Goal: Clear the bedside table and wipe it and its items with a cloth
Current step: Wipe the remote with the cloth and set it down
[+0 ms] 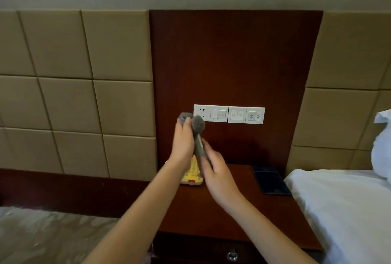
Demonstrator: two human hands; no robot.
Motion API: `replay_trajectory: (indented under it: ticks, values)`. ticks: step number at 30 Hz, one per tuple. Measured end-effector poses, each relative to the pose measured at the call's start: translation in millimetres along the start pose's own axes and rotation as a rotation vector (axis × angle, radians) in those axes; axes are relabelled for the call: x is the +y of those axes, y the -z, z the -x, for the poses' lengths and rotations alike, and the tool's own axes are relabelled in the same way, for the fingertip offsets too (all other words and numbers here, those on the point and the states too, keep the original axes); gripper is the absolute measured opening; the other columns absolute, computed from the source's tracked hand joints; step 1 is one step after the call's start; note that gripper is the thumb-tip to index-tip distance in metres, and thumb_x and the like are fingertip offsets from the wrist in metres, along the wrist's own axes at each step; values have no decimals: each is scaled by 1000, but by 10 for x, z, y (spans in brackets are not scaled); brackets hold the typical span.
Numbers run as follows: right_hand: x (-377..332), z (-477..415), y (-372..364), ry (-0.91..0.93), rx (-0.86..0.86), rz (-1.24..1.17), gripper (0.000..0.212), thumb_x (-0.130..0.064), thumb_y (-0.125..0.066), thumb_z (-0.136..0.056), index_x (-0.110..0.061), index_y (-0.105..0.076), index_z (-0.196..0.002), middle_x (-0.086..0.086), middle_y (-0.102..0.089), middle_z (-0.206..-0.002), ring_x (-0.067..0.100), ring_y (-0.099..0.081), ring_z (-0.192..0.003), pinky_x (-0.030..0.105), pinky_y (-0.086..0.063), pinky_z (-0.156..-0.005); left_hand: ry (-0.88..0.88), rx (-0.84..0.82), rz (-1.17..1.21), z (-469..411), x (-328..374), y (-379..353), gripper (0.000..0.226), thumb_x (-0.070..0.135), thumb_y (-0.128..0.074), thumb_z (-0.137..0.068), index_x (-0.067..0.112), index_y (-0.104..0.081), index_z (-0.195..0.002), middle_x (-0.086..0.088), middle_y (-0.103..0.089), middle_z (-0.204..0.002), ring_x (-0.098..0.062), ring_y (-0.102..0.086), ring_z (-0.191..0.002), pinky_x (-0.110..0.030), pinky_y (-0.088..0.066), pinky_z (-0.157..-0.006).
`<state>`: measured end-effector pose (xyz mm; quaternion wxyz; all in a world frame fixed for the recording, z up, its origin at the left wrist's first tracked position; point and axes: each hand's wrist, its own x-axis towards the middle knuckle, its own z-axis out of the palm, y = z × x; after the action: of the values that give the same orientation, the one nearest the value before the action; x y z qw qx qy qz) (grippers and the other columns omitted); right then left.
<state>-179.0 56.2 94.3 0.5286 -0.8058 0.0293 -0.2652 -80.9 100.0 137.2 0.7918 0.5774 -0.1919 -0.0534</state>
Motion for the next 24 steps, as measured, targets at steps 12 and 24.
replay_trajectory:
  ticks: [12,24]
  values:
    - [71,-165,168,1,25,141,44,-6,-49,-96,-13,-41,-139,0,-32,-140,11,-42,-125,11,-38,-99,326,-301,113,397,-165,145,37,23,-38,-102,8,-43,-135,-14,-56,-129,-23,-53,-121,-40,-41,-107]
    - [-47,-123,248,32,35,76,48,-21,-51,-96,-27,-37,-141,-2,-39,-130,1,-45,-113,2,-37,-85,336,-257,116,202,35,50,37,22,-37,-101,2,-48,-130,-17,-62,-112,-24,-61,-103,-33,-53,-82]
